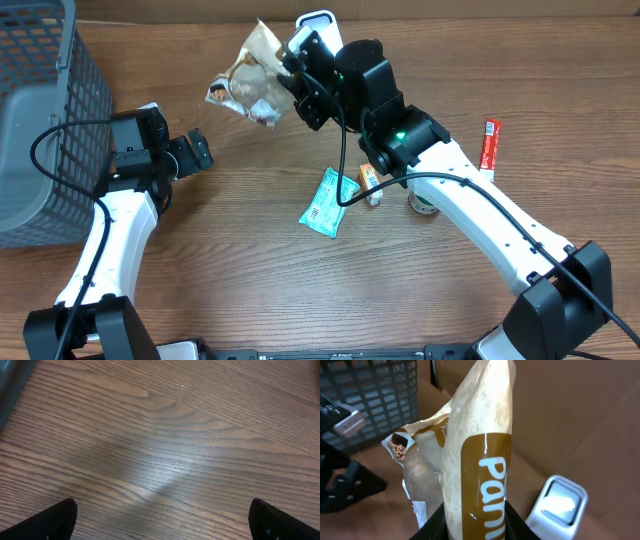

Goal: Scan the item barcode
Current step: 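Lift the PanTree bag to the scanner with the right gripper, left releasing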

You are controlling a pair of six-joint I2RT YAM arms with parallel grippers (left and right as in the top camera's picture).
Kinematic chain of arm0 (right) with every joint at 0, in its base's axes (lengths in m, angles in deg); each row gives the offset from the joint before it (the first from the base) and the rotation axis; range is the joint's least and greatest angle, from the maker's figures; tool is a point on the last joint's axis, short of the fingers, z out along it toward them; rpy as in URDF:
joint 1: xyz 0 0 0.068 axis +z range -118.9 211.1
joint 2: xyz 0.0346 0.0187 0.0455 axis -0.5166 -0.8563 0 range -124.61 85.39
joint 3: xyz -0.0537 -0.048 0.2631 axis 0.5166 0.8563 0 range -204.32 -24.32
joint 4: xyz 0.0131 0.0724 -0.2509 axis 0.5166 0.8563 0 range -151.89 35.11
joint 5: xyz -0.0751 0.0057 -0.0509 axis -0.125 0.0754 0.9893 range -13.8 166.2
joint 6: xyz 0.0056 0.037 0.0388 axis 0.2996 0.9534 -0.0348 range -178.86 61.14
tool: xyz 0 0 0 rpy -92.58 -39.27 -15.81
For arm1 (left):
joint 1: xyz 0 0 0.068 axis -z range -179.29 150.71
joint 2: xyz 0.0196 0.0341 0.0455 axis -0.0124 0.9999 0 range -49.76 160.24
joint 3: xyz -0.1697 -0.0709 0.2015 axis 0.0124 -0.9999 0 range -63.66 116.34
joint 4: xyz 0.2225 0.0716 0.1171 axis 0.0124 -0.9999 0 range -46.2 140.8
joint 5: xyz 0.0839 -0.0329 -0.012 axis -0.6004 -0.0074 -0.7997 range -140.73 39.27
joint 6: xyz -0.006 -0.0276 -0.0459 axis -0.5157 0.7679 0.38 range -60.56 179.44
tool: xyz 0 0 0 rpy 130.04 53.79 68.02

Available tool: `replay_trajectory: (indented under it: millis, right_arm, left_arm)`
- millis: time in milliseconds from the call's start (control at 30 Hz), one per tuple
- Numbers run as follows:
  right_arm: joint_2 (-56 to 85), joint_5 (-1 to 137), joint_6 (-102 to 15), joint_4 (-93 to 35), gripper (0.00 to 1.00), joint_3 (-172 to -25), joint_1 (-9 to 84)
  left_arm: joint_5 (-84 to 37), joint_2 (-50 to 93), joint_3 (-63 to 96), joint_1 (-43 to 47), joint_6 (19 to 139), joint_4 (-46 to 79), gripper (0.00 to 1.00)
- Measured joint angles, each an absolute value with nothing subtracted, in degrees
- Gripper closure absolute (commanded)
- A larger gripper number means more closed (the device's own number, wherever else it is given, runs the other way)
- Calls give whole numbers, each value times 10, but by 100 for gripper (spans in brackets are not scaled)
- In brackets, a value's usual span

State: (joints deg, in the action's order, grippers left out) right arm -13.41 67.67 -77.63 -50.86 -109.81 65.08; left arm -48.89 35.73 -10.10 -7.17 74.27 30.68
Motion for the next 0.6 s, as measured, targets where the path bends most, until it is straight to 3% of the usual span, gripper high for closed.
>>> replay_trajectory:
  millis: [333,600]
  right_arm:
    - [-140,756,-955,-610,92,-1098,644]
    - [-207,781,-1050,-729,96,-1098,617]
  left_arm:
    - [-491,357,-101,-71,743,307,0]
    - [-493,357,-101,-71,743,307,0]
